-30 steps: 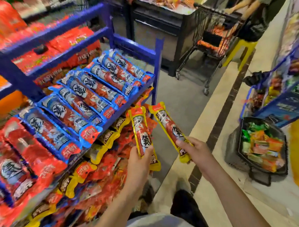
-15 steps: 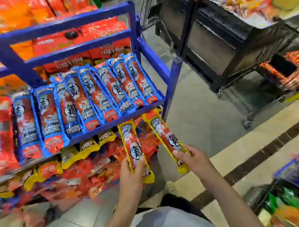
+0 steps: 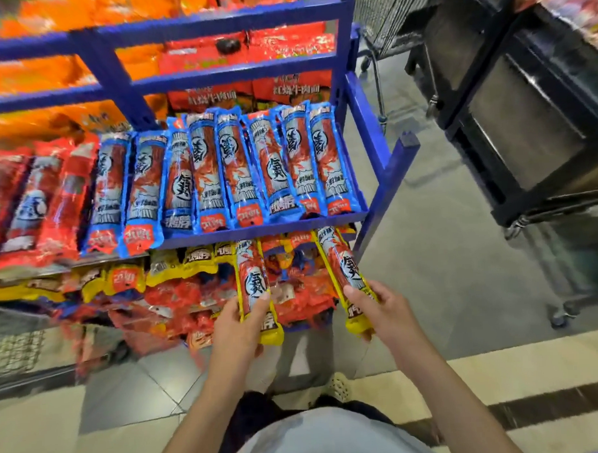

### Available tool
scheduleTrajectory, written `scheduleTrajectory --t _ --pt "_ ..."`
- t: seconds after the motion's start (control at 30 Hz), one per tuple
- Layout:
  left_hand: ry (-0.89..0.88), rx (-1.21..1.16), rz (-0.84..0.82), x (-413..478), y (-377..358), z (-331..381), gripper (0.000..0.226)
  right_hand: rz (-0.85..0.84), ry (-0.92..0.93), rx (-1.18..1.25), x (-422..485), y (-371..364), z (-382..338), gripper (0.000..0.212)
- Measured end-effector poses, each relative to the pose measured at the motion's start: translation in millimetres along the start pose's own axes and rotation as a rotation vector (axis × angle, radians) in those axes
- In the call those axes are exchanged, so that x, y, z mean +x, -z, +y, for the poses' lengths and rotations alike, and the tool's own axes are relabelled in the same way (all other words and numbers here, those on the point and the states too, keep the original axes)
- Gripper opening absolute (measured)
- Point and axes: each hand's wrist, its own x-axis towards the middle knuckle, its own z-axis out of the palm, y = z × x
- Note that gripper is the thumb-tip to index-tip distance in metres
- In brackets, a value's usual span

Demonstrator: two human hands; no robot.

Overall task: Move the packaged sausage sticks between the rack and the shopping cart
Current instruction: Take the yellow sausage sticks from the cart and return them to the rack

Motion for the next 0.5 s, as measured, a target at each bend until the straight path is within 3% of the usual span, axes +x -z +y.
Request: scheduleTrajectory --t 0.2,0.33,0.5 --pt "0.138 -0.213 -0.040 29 4 13 0.019 -0.056 -0.005 -0.031 27 -11 -22 0.031" --pt "0.199 -0.383 0.027 44 7 10 0.026 -0.164 -0.072 0.167 43 -19 -25 0.021" --pt "0.289 -0.561 0.132 60 1 7 0.030 -0.078 -0.121 0.271 58 -33 -24 0.027"
